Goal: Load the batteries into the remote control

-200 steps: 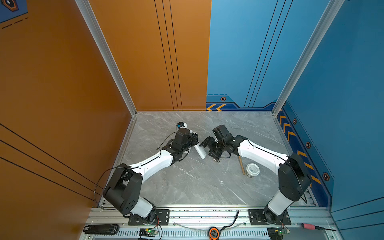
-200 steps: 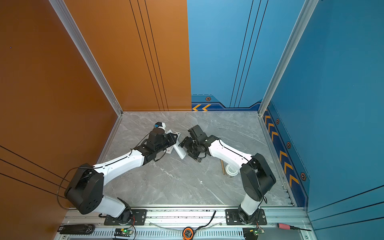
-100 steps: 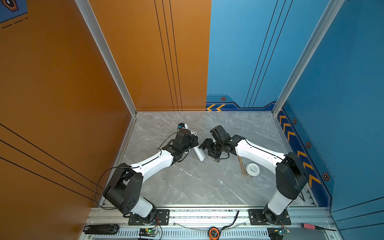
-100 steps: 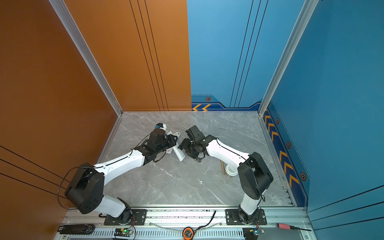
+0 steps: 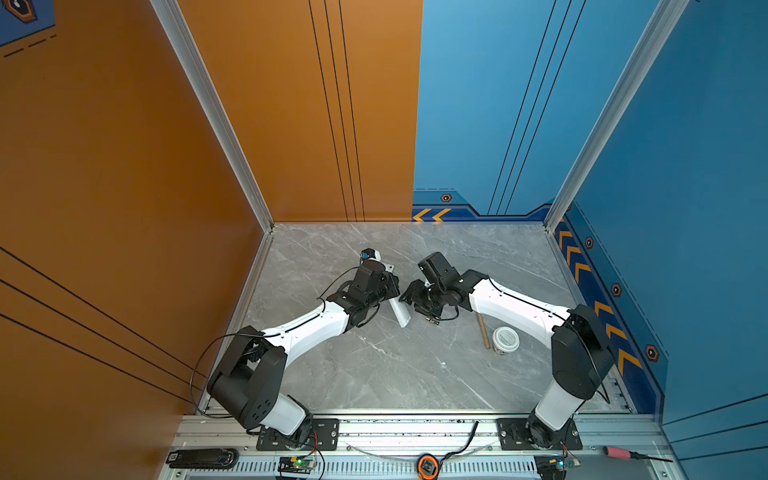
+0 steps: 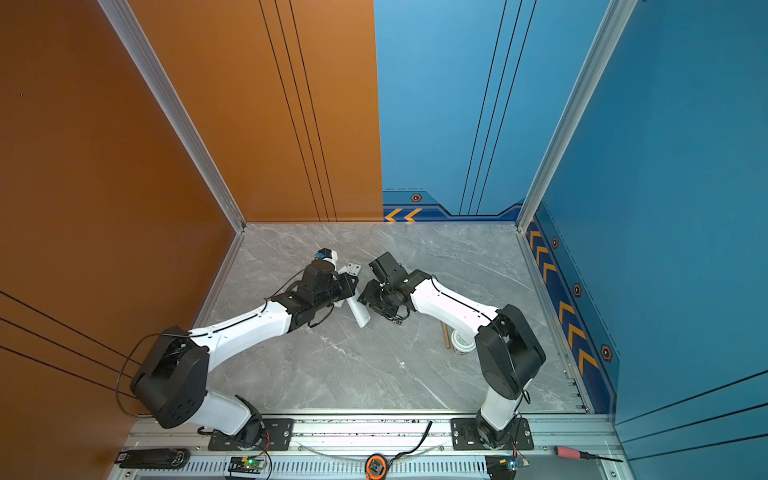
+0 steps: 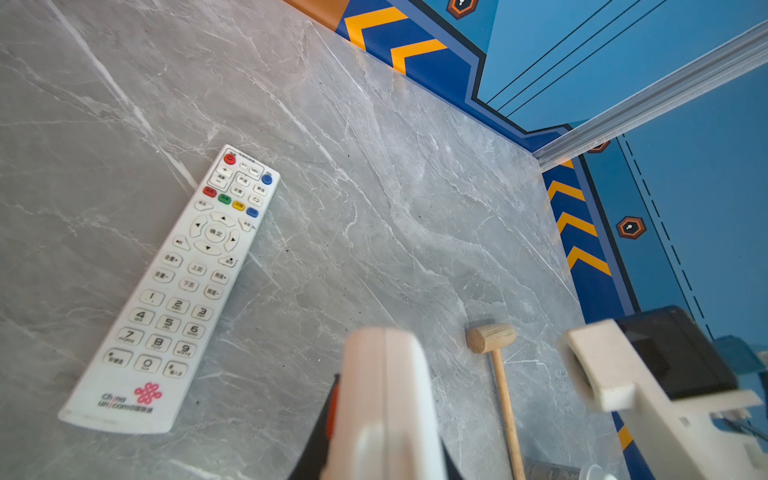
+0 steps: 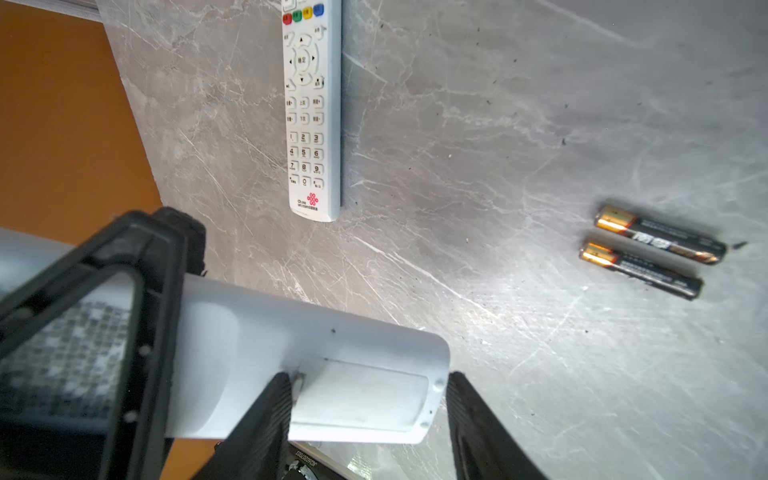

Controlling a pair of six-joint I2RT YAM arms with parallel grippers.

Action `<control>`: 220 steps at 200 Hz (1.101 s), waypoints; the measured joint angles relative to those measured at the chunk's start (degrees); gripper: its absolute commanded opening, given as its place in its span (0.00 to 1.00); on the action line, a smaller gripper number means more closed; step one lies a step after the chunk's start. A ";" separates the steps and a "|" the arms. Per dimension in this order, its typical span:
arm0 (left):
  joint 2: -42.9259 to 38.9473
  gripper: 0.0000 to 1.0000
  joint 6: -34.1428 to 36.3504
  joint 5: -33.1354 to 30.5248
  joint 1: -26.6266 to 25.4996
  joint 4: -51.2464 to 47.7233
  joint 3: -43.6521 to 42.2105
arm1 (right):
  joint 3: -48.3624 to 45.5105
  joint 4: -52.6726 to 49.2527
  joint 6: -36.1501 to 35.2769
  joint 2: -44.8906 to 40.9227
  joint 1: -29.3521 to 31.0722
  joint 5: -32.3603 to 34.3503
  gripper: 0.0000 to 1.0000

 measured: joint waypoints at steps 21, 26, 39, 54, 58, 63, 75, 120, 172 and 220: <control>0.00 0.00 1.09 -0.02 -0.33 -0.44 0.00 | 0.11 -0.66 -0.50 0.00 0.09 0.39 0.51; 0.00 0.00 1.29 -0.02 -0.39 -0.50 0.00 | 0.11 -0.76 -0.66 -0.02 0.11 0.42 0.50; 0.00 0.00 1.73 -0.04 -0.61 -0.72 0.00 | 0.22 -1.05 -0.87 -0.02 0.17 0.44 0.48; 0.00 0.00 2.49 -0.04 -0.81 -0.74 0.00 | 0.55 -1.62 -1.11 -0.02 0.37 0.70 0.45; 0.00 0.00 2.56 -0.02 -0.85 -0.74 0.00 | 0.68 -1.79 -1.22 -0.02 0.42 0.83 0.45; 0.00 0.00 2.75 -0.04 -0.90 -0.74 0.00 | 0.79 -1.95 -1.29 -0.02 0.48 1.01 0.45; 0.00 0.00 3.21 -0.26 -1.14 -0.72 0.00 | 1.07 -2.47 -1.55 -0.02 0.55 1.27 0.43; 0.00 0.00 5.79 -1.33 -2.12 -1.46 -0.13 | 1.51 -4.39 -1.90 -0.09 0.96 1.97 0.40; 0.00 0.00 7.74 -2.36 -2.25 -2.19 -1.22 | 1.68 -8.24 -2.91 -0.31 1.01 4.15 0.42; 0.11 0.00 7.89 -1.38 -2.23 -1.49 -1.88 | 4.09 -8.74 -4.70 2.12 2.01 4.02 0.43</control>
